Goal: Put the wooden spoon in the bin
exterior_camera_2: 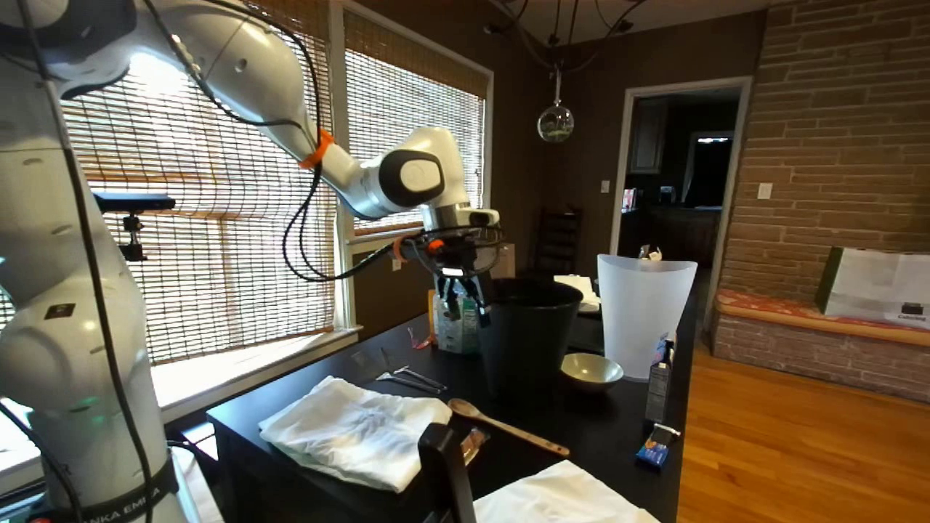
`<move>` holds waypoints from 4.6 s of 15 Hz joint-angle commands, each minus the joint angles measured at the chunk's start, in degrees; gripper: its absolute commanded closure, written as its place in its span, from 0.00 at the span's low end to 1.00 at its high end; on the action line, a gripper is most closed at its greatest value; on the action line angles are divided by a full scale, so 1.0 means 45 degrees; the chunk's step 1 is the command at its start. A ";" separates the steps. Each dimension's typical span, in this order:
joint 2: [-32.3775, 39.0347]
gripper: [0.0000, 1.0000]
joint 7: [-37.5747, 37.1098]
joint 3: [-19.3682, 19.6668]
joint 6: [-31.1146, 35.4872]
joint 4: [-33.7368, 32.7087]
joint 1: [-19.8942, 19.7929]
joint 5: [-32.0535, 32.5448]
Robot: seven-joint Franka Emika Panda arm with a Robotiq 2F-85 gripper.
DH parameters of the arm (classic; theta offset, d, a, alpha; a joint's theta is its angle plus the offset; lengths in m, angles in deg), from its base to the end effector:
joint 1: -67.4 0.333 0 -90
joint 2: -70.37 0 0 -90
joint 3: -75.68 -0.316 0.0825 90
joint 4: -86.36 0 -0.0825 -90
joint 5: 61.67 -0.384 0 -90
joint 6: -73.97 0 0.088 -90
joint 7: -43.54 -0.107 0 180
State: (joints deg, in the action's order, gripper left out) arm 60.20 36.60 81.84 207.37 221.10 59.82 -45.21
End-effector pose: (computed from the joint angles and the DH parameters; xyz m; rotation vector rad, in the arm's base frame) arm 0.4769 -0.1224 0.4164 2.9098 -0.2608 0.2075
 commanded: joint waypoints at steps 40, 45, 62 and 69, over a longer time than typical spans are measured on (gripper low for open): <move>1.0216 0.00 -0.5825 0.0932 0.3961 -0.5530 -0.0512 -0.5724; 1.0861 0.00 -0.5415 0.0983 0.3876 -0.6236 -0.0494 -0.5948; 1.1955 0.72 -0.5641 0.1320 0.3651 -0.7470 -0.0318 -0.5922; 1.1994 0.90 -0.5873 0.1430 0.3514 -0.7584 -0.0272 -0.5958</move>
State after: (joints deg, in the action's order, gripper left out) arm 112.33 10.32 87.58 223.84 189.30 57.96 -70.09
